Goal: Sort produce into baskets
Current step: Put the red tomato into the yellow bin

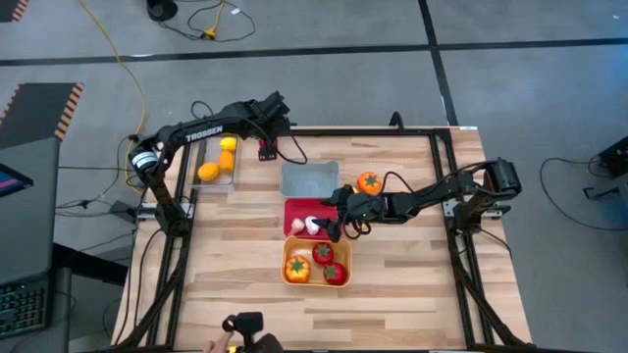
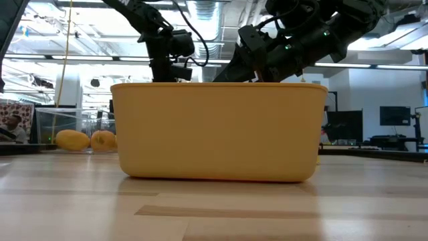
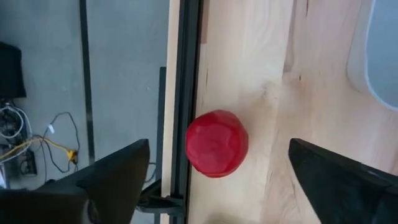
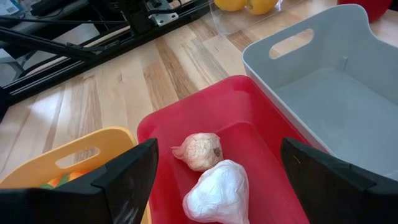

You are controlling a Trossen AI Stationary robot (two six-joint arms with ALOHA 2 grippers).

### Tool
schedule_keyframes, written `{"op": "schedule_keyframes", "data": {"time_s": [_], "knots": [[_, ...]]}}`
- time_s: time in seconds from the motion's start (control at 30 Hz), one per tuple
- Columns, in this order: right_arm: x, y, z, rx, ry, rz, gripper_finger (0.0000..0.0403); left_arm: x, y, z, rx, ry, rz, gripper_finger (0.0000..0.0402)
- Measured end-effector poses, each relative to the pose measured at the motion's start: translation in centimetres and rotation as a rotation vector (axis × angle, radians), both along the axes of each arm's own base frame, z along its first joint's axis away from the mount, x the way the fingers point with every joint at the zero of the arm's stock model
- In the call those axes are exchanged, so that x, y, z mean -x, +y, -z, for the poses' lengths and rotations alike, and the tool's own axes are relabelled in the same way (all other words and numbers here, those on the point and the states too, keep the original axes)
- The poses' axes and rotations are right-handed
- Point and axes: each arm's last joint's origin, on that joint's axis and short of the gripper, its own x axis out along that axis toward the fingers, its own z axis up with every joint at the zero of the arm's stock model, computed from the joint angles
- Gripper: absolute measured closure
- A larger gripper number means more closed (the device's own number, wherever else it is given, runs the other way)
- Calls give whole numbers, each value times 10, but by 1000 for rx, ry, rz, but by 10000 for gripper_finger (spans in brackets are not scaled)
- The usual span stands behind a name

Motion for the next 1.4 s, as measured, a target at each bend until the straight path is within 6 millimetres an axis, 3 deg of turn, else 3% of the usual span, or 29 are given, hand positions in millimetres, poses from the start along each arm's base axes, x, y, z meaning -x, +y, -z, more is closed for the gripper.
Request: {"op": "schedule_keyframes", "data": {"time_s": [0.13,0.37,0.57,1.4], "knots": [[0,0,0,0,0,0,38,2,0,6,6,13,-3,4],[0,1,0,0,0,-2,38,16,5,29,-14,97,-36,3],[0,1,0,0,1,-2,38,18,11,39,-59,40,-81,3],[0,1,0,0,1,-2,38,19,16,41,1,-104,-170,3]]}}
